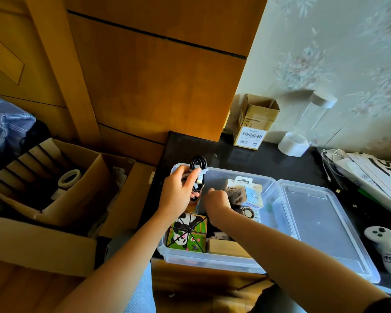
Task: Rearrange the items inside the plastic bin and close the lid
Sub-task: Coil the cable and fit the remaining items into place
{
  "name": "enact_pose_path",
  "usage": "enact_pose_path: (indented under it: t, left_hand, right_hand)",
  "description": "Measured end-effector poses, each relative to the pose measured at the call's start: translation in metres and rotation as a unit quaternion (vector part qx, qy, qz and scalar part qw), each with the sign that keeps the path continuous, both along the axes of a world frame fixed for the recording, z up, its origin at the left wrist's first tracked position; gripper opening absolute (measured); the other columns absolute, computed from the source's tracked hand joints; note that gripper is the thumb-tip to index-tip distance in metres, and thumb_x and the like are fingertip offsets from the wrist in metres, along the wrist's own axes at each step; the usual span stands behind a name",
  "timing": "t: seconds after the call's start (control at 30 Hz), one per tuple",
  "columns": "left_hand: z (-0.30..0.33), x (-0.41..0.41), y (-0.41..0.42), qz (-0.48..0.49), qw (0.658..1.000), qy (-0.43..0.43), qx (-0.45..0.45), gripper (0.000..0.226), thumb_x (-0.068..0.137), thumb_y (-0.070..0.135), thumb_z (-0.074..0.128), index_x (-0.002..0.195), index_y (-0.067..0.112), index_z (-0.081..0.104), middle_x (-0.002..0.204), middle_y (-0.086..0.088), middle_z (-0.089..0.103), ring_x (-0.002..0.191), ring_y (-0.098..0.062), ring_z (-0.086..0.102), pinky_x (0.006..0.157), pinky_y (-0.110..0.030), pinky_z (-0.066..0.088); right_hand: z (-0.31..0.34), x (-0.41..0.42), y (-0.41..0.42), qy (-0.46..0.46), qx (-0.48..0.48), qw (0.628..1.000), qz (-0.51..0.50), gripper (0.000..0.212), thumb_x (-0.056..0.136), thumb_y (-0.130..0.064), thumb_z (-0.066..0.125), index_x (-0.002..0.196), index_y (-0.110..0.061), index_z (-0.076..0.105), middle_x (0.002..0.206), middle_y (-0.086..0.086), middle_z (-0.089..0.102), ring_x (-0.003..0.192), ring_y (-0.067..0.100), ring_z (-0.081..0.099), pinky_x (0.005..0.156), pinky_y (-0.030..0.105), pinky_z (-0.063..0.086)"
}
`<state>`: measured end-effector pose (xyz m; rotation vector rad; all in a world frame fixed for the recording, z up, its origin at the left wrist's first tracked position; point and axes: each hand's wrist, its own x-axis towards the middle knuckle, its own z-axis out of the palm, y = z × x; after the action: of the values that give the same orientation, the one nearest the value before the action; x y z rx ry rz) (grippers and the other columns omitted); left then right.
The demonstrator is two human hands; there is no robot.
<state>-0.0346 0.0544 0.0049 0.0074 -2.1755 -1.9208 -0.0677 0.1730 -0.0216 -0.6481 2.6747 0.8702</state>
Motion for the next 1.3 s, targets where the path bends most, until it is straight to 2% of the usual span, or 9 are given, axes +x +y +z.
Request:
enact_pose_path:
  t: [0.23,0.37,0.5,0.6,0.77,0.93,1.0,1.13,1.3]
  left_hand:
    - [-0.001,-0.001,0.001,-0.003,1.0,-0.004,-0.003,0.015,0.093,0.028,0.054,0.101,0.017,0.06,0.087,0.003,0.066,0.057,-0.011,0.066,0.052,-0.016,0.05]
    - [-0.002,-0.001,-0.001,0.014,1.0,0.016,-0.023,0.019,0.094,0.027,0.054,0.103,0.014,0.063,0.091,0.004,0.068,0.085,-0.002,0.064,0.069,-0.014,0.052]
    - [-0.001,-0.001,-0.001,0.019,0.999,0.024,-0.017,0.019,0.094,0.025,0.054,0.102,0.011,0.064,0.09,0.001,0.068,0.085,-0.002,0.064,0.066,-0.012,0.05]
    - [0.001,0.0,0.0,0.023,0.999,0.022,0.002,0.016,0.094,0.022,0.054,0.101,0.01,0.063,0.088,0.0,0.067,0.077,0.002,0.064,0.058,-0.008,0.047]
    - [0.002,-0.001,0.001,0.012,0.999,-0.008,0.045,0.013,0.094,0.024,0.053,0.102,0.015,0.06,0.088,-0.004,0.065,0.058,-0.015,0.066,0.048,-0.012,0.047]
    - [-0.001,-0.001,0.0,0.003,1.0,0.021,-0.002,0.013,0.093,0.022,0.054,0.101,0.015,0.061,0.089,0.003,0.065,0.075,-0.001,0.065,0.053,-0.01,0.049]
    - [-0.003,-0.002,-0.001,-0.004,0.999,0.023,-0.039,0.015,0.093,0.025,0.054,0.101,0.015,0.062,0.091,0.002,0.067,0.076,0.0,0.066,0.055,-0.016,0.053]
    - [-0.009,-0.004,0.001,-0.036,0.99,0.001,-0.137,0.026,0.094,0.035,0.052,0.106,0.014,0.06,0.083,0.003,0.067,0.065,-0.001,0.067,0.055,-0.024,0.056]
    - [-0.012,-0.003,0.004,-0.077,0.973,0.003,-0.216,0.026,0.094,0.033,0.052,0.114,0.018,0.06,0.096,0.005,0.069,0.064,-0.002,0.067,0.061,-0.032,0.058]
  right_hand:
    - [0.008,-0.012,0.002,-0.033,-0.127,0.983,-0.126,0.032,0.09,-0.009,0.056,0.122,-0.007,0.056,0.121,0.008,0.06,0.112,0.025,0.057,0.087,0.03,0.048]
    - [0.02,-0.035,0.008,-0.178,-0.192,0.937,-0.229,0.034,0.09,-0.015,0.054,0.122,-0.003,0.054,0.116,0.01,0.058,0.098,0.025,0.064,0.087,0.032,0.053]
    - [0.016,-0.053,0.006,-0.275,-0.208,0.89,-0.298,0.042,0.095,-0.021,0.051,0.133,-0.006,0.044,0.128,0.013,0.051,0.101,0.026,0.064,0.09,0.033,0.053]
    - [0.004,-0.058,0.001,-0.255,-0.195,0.911,-0.258,0.043,0.094,-0.022,0.053,0.134,-0.009,0.044,0.126,0.011,0.052,0.106,0.025,0.059,0.088,0.03,0.051]
    - [-0.016,-0.042,0.002,-0.115,-0.259,0.937,-0.206,0.027,0.089,-0.013,0.056,0.115,-0.012,0.059,0.088,0.002,0.051,0.079,0.02,0.05,0.067,0.026,0.043]
    - [0.007,-0.041,0.012,-0.112,-0.257,0.943,-0.18,0.03,0.089,-0.007,0.052,0.117,-0.008,0.06,0.106,0.011,0.062,0.091,0.025,0.057,0.074,0.029,0.045]
    - [0.019,-0.042,0.023,-0.126,-0.365,0.893,-0.231,0.026,0.088,-0.006,0.057,0.113,-0.005,0.064,0.108,0.013,0.065,0.092,0.027,0.063,0.083,0.032,0.052]
    - [0.048,-0.023,0.039,-0.244,-0.683,0.607,-0.323,0.025,0.091,0.011,0.045,0.111,0.002,0.057,0.105,0.022,0.065,0.063,0.015,0.067,0.067,0.028,0.058]
    - [0.062,-0.002,0.05,-0.314,-0.733,0.549,-0.251,0.033,0.088,-0.001,0.059,0.111,-0.024,0.059,0.104,0.003,0.067,0.091,0.015,0.068,0.08,0.028,0.057]
